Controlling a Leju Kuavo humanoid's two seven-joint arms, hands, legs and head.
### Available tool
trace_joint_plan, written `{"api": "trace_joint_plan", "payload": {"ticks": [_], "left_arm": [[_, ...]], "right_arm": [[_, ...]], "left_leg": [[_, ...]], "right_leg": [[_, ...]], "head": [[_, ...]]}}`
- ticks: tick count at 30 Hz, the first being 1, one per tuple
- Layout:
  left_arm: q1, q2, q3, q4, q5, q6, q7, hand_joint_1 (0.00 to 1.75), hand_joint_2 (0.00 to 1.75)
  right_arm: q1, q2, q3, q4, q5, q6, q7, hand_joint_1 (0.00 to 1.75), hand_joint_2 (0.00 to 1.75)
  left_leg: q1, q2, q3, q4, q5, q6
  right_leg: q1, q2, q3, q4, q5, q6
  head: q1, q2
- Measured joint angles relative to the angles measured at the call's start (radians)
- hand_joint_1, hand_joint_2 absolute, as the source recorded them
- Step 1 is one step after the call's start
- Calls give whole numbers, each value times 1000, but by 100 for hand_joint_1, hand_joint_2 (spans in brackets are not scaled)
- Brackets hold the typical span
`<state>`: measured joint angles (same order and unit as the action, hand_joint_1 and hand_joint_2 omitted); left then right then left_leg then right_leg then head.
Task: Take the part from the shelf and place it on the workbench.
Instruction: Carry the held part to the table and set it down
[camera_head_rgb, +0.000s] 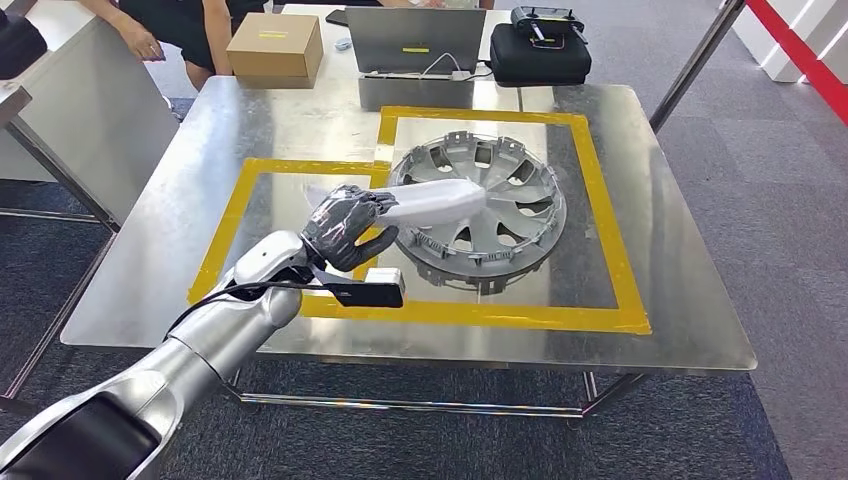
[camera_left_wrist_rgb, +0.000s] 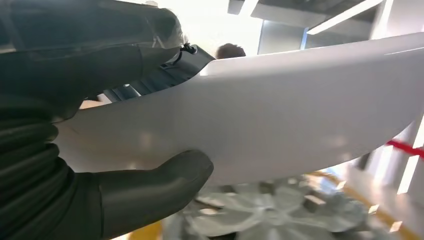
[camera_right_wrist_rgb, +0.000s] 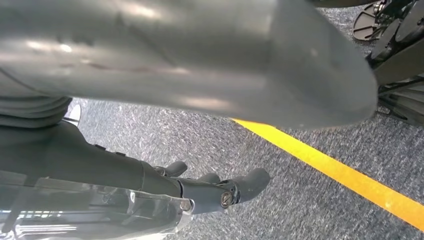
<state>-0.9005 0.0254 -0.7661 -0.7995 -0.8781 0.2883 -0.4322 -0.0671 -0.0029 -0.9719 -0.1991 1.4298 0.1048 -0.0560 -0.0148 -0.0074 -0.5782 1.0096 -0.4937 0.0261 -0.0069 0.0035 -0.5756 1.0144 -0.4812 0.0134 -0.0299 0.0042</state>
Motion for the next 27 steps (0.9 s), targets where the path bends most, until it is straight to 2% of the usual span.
{"api": "trace_joint_plan", "payload": {"ticks": [6,11,19,27], "left_arm": [[-38,-3,8,233,-43,81,100,175,175],[-54,1,43,343,-41,89,151,175,175],[-43,36,97,429,-49,131,211,175,175],[-3,67,117,462,-101,162,267,175,175]], "right_arm": [[3,2,-10,0,-3,-2,0,0,0],[4,2,-16,0,-3,-9,0,0,0],[3,2,-16,0,15,-11,-5,0,0],[-4,2,-11,0,40,-11,-17,0,0]], "left_leg": [[0,1,0,0,0,0],[0,1,0,0,0,0],[0,0,0,0,0,0],[0,0,0,0,0,0]], "right_leg": [[0,1,0,0,0,0],[0,1,0,0,0,0],[0,1,0,0,0,0],[0,1,0,0,0,0]], "head": [[0,0],[0,0],[0,0],[0,0]]}}
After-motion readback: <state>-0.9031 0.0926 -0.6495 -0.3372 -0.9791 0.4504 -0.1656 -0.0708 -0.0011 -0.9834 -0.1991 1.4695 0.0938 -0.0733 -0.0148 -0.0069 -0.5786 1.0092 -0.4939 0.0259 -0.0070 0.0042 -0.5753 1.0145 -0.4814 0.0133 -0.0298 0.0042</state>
